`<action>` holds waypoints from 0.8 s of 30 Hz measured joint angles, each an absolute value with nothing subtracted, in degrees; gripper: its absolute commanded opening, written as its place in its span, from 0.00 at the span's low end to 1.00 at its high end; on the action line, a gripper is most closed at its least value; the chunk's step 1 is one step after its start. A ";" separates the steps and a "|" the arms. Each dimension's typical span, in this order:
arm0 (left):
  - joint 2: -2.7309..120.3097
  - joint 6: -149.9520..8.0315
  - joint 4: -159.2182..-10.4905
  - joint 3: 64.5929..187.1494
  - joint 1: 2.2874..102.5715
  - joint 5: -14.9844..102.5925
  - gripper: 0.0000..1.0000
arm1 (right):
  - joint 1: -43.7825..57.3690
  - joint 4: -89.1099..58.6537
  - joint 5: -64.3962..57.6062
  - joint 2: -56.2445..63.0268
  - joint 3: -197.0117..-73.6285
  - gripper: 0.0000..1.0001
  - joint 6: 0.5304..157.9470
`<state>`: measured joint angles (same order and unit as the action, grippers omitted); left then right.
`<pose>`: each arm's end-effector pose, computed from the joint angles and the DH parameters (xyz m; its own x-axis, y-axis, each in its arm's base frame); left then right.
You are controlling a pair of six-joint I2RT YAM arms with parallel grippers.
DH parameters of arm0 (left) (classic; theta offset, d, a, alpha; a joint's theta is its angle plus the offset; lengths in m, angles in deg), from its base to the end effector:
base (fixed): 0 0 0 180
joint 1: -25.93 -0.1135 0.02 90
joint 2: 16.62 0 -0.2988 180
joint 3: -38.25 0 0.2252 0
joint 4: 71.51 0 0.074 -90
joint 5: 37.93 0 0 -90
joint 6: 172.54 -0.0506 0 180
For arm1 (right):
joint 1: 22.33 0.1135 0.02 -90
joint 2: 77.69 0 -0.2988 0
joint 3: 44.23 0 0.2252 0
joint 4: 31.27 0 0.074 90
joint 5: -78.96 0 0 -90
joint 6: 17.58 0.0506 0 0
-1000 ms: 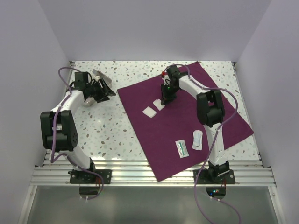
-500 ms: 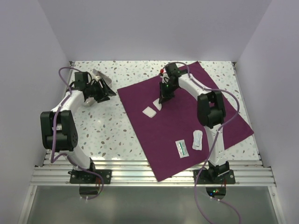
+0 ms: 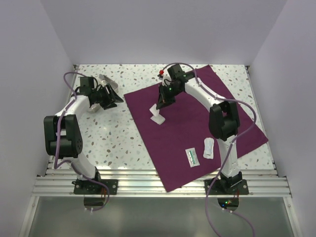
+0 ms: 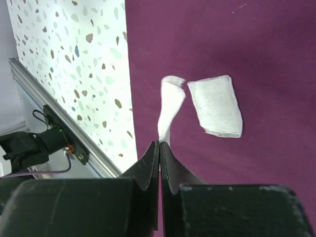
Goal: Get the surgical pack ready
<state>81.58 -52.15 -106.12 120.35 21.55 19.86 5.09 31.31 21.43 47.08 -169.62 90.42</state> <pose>0.3540 0.0001 0.2564 -0.8032 -0.4908 -0.3375 -0.1558 0.7201 -0.6762 0.4051 0.2408 0.2584 -0.9344 -0.1911 -0.3007 -0.3405 0.7273 0.5959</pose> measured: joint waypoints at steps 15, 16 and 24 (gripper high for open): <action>82.01 -52.17 -106.07 120.44 21.55 19.20 0.58 | 5.02 29.96 22.13 52.46 -167.32 0.00 90.14; 82.06 -52.17 -106.05 120.44 21.55 19.20 0.58 | 5.02 29.96 22.11 52.46 -167.06 0.00 90.12; 82.14 -52.17 -105.92 120.44 21.55 19.18 0.58 | 5.00 29.80 22.09 52.46 -165.79 0.00 89.64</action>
<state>82.14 -52.17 -105.92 120.44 21.55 19.18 5.00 29.80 22.09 52.46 -165.79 89.64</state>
